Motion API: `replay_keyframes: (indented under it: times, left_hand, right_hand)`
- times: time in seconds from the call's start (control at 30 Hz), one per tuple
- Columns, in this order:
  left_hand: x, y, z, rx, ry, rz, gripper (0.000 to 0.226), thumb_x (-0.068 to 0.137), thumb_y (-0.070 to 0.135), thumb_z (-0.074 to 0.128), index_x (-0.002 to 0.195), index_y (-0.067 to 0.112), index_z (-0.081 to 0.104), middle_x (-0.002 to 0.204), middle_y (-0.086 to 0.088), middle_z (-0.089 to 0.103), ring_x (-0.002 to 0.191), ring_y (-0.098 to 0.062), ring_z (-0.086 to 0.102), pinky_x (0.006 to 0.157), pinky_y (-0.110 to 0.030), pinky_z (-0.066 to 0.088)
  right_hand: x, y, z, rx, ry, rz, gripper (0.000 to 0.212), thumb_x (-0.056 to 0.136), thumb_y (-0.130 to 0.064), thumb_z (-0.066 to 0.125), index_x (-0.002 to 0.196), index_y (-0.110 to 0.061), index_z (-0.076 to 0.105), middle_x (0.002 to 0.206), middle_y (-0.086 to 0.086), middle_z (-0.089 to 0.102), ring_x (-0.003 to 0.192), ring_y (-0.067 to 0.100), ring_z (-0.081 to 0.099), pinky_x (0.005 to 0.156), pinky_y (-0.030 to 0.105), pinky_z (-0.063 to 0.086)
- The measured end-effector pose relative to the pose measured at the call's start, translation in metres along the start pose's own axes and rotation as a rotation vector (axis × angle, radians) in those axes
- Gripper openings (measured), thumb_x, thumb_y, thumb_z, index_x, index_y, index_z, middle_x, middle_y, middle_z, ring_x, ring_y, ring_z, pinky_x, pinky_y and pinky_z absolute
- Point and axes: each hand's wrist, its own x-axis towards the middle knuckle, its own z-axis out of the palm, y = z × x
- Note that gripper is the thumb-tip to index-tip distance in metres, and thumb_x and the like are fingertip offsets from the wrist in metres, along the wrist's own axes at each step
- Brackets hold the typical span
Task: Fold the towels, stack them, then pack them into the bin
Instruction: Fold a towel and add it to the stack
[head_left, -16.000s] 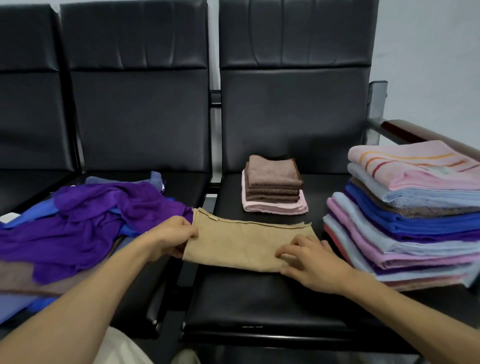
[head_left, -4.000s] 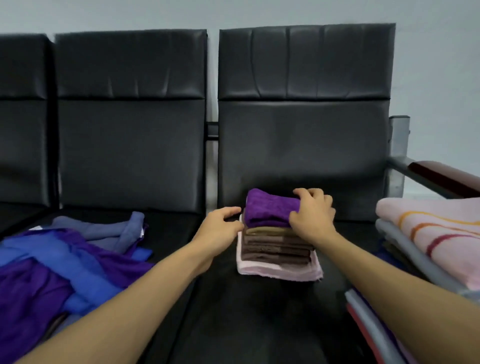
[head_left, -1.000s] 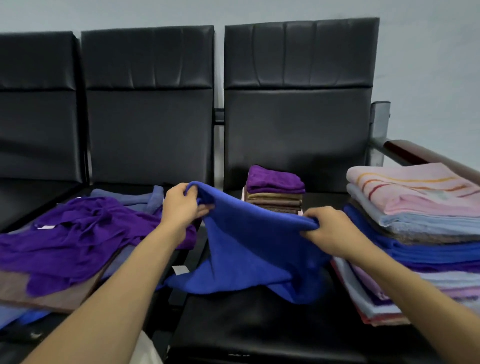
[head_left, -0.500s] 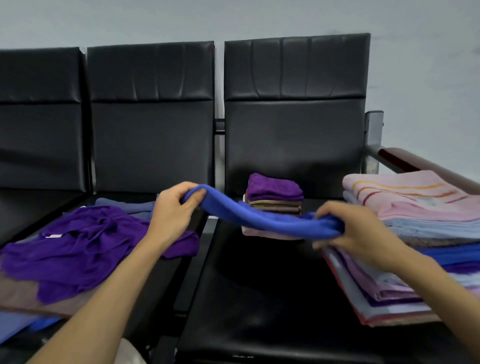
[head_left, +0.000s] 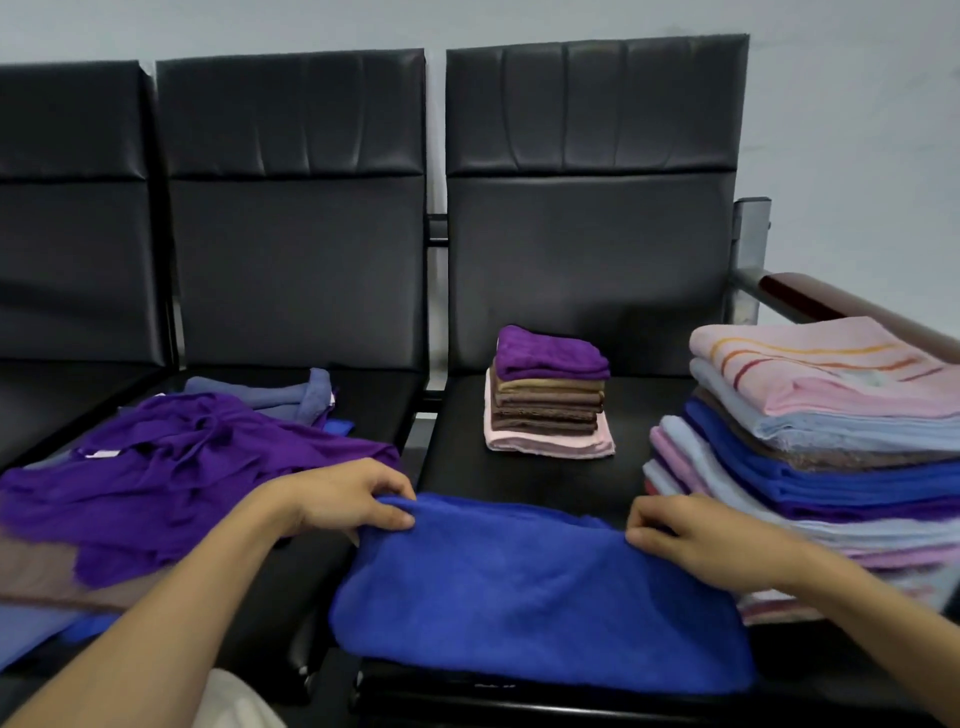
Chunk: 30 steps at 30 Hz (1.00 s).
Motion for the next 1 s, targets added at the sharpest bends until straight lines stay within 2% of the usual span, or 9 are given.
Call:
replay_keyframes:
  times: [0.07, 0.17, 0.27, 0.37, 0.53, 0.67, 0.77, 0.87, 1.0]
  left_hand:
    - [0.006, -0.003, 0.004, -0.004, 0.021, -0.036, 0.010, 0.092, 0.018, 0.062, 0.100, 0.014, 0.067, 0.091, 0.005, 0.063, 0.080, -0.003, 0.060, 0.061, -0.017, 0.050]
    - [0.013, -0.009, 0.007, 0.001, 0.057, -0.063, 0.010, 0.094, 0.018, 0.059, 0.101, 0.017, 0.066, 0.098, 0.002, 0.065, 0.087, -0.008, 0.062, 0.063, -0.018, 0.051]
    - [0.018, -0.017, 0.009, -0.038, 0.116, -0.079, 0.014, 0.096, 0.018, 0.055, 0.105, 0.017, 0.065, 0.108, -0.004, 0.066, 0.098, -0.016, 0.065, 0.070, -0.023, 0.055]
    - [0.024, -0.021, 0.014, -0.048, 0.177, -0.076, 0.015, 0.097, 0.017, 0.053, 0.107, 0.016, 0.064, 0.109, -0.006, 0.065, 0.097, -0.018, 0.064, 0.066, -0.025, 0.053]
    - [0.035, -0.028, 0.023, -0.014, 0.244, -0.052, 0.009, 0.096, 0.018, 0.055, 0.100, 0.019, 0.063, 0.099, -0.001, 0.062, 0.086, -0.009, 0.059, 0.057, -0.014, 0.046]
    - [0.041, -0.027, 0.023, -0.003, 0.256, -0.065, 0.009, 0.097, 0.019, 0.054, 0.101, 0.019, 0.062, 0.100, -0.002, 0.062, 0.090, -0.015, 0.061, 0.064, -0.024, 0.051]
    - [0.043, -0.025, 0.024, -0.012, 0.295, -0.087, 0.014, 0.096, 0.019, 0.054, 0.107, 0.014, 0.061, 0.096, -0.003, 0.060, 0.082, -0.014, 0.060, 0.050, -0.021, 0.048]
    - [0.048, -0.025, 0.024, 0.051, 0.346, -0.101, 0.016, 0.094, 0.020, 0.058, 0.108, 0.013, 0.060, 0.099, -0.004, 0.062, 0.082, -0.011, 0.059, 0.053, -0.015, 0.045]
    - [0.053, -0.027, 0.024, 0.018, 0.420, -0.188, 0.026, 0.089, 0.029, 0.066, 0.109, 0.016, 0.057, 0.101, -0.003, 0.060, 0.084, -0.015, 0.060, 0.049, -0.025, 0.051]
  right_hand:
    - [0.006, -0.002, 0.014, 0.048, 0.109, 0.059, 0.021, 0.100, -0.034, 0.043, 0.079, -0.033, 0.046, 0.082, -0.013, 0.057, 0.078, -0.001, 0.050, 0.078, 0.022, 0.039]
    - [0.013, -0.011, 0.031, 0.137, 0.167, 0.012, 0.019, 0.100, -0.034, 0.040, 0.082, -0.031, 0.044, 0.078, -0.009, 0.058, 0.074, 0.004, 0.052, 0.073, 0.026, 0.040]
    - [0.023, -0.015, 0.038, 0.206, 0.081, -0.086, 0.014, 0.100, -0.038, 0.038, 0.093, -0.030, 0.046, 0.095, -0.009, 0.064, 0.087, 0.005, 0.059, 0.080, 0.029, 0.046]
    - [0.033, -0.012, 0.039, 0.100, 0.015, -0.072, 0.013, 0.100, -0.043, 0.032, 0.095, -0.034, 0.041, 0.107, -0.007, 0.062, 0.098, 0.011, 0.058, 0.085, 0.036, 0.047]
    - [0.037, -0.007, 0.034, -0.166, 0.042, 0.049, 0.016, 0.102, -0.040, 0.027, 0.098, -0.027, 0.035, 0.091, -0.004, 0.055, 0.082, 0.017, 0.056, 0.074, 0.038, 0.046]
    - [0.040, 0.003, 0.030, -0.302, 0.130, 0.184, 0.011, 0.103, -0.029, 0.032, 0.096, -0.023, 0.025, 0.079, -0.003, 0.053, 0.063, 0.012, 0.047, 0.053, 0.024, 0.033]
    - [0.046, 0.014, 0.030, -0.377, 0.197, 0.312, 0.014, 0.096, -0.010, 0.039, 0.099, -0.017, 0.027, 0.085, 0.001, 0.053, 0.057, 0.008, 0.041, 0.046, 0.024, 0.028]
    - [0.051, 0.019, 0.032, -0.424, 0.215, 0.374, 0.018, 0.091, -0.004, 0.042, 0.093, -0.014, 0.027, 0.094, 0.007, 0.057, 0.055, 0.010, 0.036, 0.044, 0.023, 0.027]
    - [0.050, 0.018, 0.032, -0.399, 0.223, 0.398, 0.020, 0.091, -0.006, 0.047, 0.093, -0.016, 0.030, 0.095, 0.006, 0.048, 0.055, 0.006, 0.029, 0.051, 0.022, 0.029]
